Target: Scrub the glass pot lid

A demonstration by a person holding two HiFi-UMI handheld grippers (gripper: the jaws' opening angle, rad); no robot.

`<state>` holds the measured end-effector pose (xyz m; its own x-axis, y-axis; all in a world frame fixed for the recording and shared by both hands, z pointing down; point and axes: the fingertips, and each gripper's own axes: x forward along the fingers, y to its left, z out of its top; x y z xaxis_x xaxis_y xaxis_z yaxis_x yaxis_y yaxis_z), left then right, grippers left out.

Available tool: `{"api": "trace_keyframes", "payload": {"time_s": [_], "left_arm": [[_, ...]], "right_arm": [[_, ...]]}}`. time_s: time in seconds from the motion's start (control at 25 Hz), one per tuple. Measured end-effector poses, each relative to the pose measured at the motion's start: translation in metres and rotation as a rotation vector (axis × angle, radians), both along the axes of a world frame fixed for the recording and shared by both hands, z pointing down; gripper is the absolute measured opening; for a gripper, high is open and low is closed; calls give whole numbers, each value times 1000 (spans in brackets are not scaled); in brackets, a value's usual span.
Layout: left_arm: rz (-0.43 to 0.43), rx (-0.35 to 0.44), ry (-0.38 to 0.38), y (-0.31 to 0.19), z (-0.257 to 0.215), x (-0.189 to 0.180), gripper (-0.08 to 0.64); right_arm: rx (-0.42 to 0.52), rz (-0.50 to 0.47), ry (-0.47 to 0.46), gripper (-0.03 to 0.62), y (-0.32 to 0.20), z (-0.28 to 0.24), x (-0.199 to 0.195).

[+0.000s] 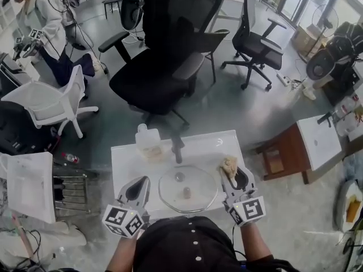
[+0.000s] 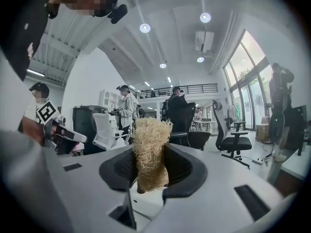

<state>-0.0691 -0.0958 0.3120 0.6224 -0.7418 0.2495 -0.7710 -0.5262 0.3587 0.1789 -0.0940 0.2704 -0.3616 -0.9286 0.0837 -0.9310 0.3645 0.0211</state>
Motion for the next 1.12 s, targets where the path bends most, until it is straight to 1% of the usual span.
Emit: {"api": "trace_keyframes", "payload": {"time_s": [0.08,0.2,0.32,0.4,0.56,0.76,1.0,1.12], "left_arm": [[-16,43,-3,-1,-14,-5,26],[-51,106,-26,-3,-29,-13,25],[-104,158,-72,-5,-29,-22,26],[-126,161,-93,-6,-24,-25,26],[-126,144,-94,-7,-19,-24,26],[-127,176,-128,-7,-21,-21,26],[-136,181,-126,-9,-26,-23,26],[-139,179,-127,-9,-25,-23,26]], "right_arm": [[25,28,-9,149,1,-9,7],[51,61,-36,149,3,-20,17],[90,100,-3,149,4,-22,24],[102,130,13,149,5,-22,29],[106,154,21,149,3,-24,32],[109,134,46,147,0,-25,25],[116,131,20,147,-3,-28,22],[116,119,21,147,-3,-28,20]]}}
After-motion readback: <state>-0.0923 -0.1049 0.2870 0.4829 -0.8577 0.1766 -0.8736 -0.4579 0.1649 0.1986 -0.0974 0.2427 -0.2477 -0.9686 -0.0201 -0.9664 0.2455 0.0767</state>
